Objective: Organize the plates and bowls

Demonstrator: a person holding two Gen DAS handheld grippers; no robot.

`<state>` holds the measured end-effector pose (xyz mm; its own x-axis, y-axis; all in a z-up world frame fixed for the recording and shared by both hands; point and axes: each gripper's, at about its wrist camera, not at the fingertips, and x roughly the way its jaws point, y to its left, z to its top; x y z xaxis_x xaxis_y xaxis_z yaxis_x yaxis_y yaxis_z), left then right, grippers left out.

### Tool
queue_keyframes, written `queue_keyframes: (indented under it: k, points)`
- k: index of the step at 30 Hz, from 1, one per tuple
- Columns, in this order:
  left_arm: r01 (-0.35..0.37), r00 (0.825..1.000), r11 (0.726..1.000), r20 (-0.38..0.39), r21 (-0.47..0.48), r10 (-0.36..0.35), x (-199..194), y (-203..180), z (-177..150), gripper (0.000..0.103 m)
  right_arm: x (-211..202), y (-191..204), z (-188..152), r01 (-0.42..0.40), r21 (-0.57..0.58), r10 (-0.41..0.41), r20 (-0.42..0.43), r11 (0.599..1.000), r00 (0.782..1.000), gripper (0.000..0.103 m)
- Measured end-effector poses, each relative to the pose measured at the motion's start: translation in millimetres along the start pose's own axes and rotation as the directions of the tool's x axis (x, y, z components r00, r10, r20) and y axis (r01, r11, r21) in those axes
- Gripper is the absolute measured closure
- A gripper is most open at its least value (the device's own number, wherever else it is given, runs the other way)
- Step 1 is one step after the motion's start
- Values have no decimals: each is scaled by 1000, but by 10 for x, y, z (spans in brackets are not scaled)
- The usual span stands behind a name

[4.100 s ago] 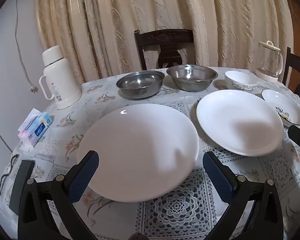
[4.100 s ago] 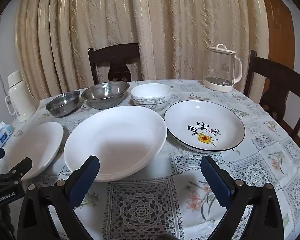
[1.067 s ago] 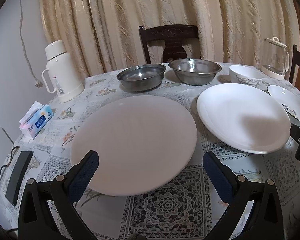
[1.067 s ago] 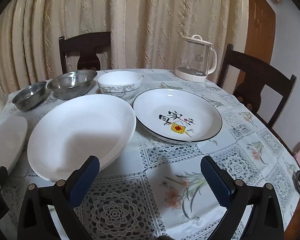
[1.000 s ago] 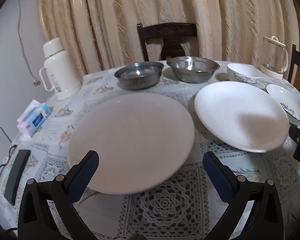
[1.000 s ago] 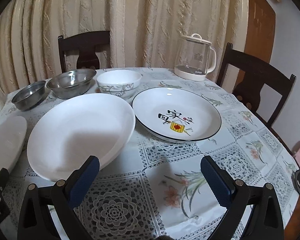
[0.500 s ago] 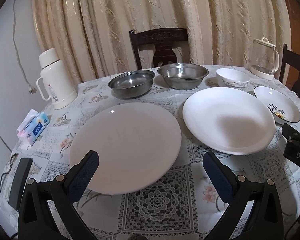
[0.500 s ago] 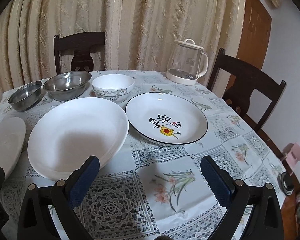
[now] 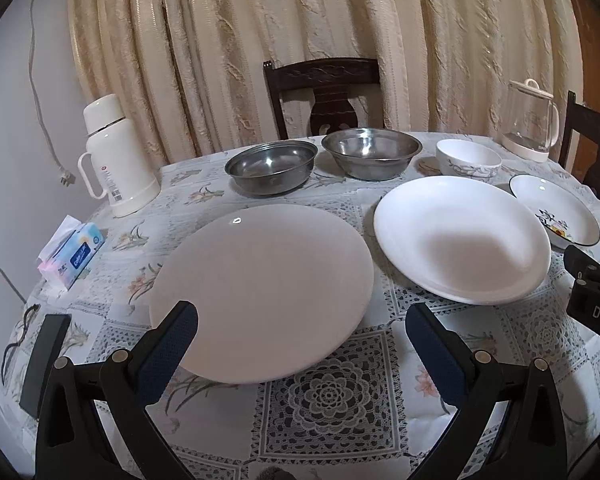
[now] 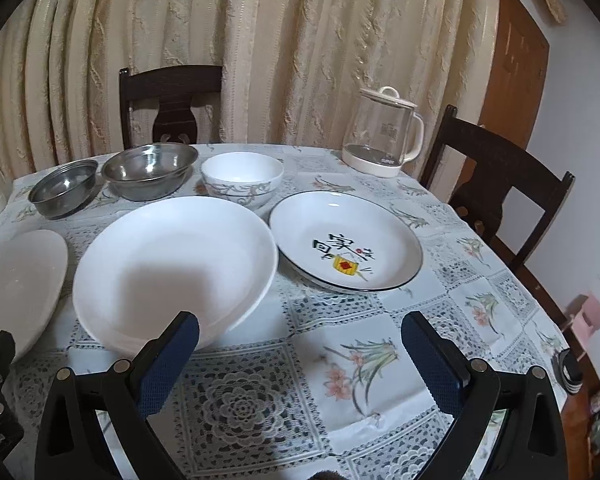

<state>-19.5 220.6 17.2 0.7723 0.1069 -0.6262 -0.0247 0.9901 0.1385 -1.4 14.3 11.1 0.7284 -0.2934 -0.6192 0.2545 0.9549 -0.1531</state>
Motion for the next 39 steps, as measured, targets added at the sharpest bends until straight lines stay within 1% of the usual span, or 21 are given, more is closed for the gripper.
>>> queue_keyframes:
  k: [3, 16, 23, 31, 39]
  points:
    - [-1, 1000, 1000, -3, -6, 1, 3, 53, -4, 0, -1, 44, 5, -11, -7, 11, -6, 1000, 1000, 0]
    - [-6, 1000, 1000, -15, -30, 6, 71, 211, -41, 0, -27, 229, 20, -13, -32, 13, -14, 999, 1000, 0]
    - [-8, 1000, 999, -24, -41, 7, 107, 298, -63, 0, -30, 348, 6, -38, -44, 37, -27, 998, 999, 0]
    - [-15, 999, 999, -32, -47, 14, 154, 419, -71, 0, -9, 485, 4, -90, -44, 88, -57, 995, 995, 0]
    - [-18, 999, 998, -36, -61, 16, 189, 547, -90, 0, -37, 674, -9, -127, -63, 122, -65, 990, 990, 0]
